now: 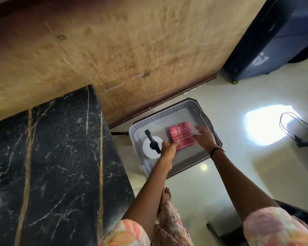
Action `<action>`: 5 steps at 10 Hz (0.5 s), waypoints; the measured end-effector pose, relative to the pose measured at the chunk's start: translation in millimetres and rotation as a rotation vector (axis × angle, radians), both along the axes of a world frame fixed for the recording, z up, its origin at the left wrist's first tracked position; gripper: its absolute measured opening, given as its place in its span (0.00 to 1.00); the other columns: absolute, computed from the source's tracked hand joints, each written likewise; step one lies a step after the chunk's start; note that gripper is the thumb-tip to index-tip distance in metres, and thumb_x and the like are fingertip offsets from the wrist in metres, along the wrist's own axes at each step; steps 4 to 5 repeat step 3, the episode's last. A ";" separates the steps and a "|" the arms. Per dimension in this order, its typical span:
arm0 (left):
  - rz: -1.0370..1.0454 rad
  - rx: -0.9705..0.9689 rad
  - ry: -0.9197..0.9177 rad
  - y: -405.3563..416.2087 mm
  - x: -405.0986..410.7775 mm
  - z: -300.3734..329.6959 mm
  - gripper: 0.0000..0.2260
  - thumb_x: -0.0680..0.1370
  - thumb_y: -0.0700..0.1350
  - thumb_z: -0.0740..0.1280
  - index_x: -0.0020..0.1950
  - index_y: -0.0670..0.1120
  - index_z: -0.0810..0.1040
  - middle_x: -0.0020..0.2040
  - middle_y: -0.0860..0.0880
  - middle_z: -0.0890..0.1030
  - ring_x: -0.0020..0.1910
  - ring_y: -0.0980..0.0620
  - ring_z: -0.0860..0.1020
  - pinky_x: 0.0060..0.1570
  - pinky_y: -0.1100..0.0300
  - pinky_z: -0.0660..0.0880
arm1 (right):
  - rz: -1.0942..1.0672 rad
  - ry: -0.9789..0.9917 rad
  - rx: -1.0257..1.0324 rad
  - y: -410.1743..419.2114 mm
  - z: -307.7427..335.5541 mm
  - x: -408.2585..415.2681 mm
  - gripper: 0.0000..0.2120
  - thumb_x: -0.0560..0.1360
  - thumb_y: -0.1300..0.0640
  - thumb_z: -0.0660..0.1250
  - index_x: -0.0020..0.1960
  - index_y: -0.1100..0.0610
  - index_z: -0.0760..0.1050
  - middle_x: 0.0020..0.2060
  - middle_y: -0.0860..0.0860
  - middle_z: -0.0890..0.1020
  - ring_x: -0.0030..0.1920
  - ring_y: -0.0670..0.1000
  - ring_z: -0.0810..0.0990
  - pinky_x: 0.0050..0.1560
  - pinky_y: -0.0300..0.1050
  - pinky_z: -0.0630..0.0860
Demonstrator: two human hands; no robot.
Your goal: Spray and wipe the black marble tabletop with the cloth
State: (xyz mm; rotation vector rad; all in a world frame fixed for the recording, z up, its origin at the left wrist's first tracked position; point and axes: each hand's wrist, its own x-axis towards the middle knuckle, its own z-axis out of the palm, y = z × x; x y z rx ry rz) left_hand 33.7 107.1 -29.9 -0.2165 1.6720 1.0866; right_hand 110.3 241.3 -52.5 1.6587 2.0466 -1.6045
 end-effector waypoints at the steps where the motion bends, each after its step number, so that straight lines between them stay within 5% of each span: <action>1: -0.042 -0.045 -0.018 -9.0 4.7 -2.9 0.09 0.80 0.45 0.61 0.60 0.46 0.69 0.48 0.54 0.71 0.50 0.54 0.68 0.49 0.60 0.63 | -0.036 -0.037 0.032 -5.6 -7.6 7.5 0.17 0.73 0.68 0.67 0.62 0.63 0.75 0.62 0.59 0.78 0.61 0.59 0.76 0.58 0.48 0.72; 2: -0.061 -0.026 -0.031 -19.7 12.9 7.1 0.01 0.80 0.44 0.61 0.50 0.49 0.70 0.41 0.56 0.70 0.43 0.56 0.70 0.41 0.63 0.67 | 0.000 -0.036 0.051 -15.0 -5.3 12.4 0.14 0.73 0.68 0.67 0.58 0.62 0.78 0.59 0.58 0.80 0.60 0.57 0.78 0.56 0.45 0.72; 3: -0.071 0.071 -0.031 -29.1 20.9 13.0 0.10 0.79 0.43 0.62 0.59 0.45 0.75 0.51 0.49 0.76 0.53 0.51 0.74 0.52 0.60 0.71 | -0.052 0.047 0.120 -28.2 8.3 12.3 0.11 0.74 0.69 0.65 0.54 0.62 0.79 0.57 0.57 0.81 0.58 0.56 0.78 0.56 0.47 0.73; 5: -0.071 0.071 -0.031 -29.1 20.9 13.0 0.10 0.79 0.43 0.62 0.59 0.45 0.75 0.51 0.49 0.76 0.53 0.51 0.74 0.52 0.60 0.71 | -0.052 0.047 0.120 -28.2 8.3 12.3 0.11 0.74 0.69 0.65 0.54 0.62 0.79 0.57 0.57 0.81 0.58 0.56 0.78 0.56 0.47 0.73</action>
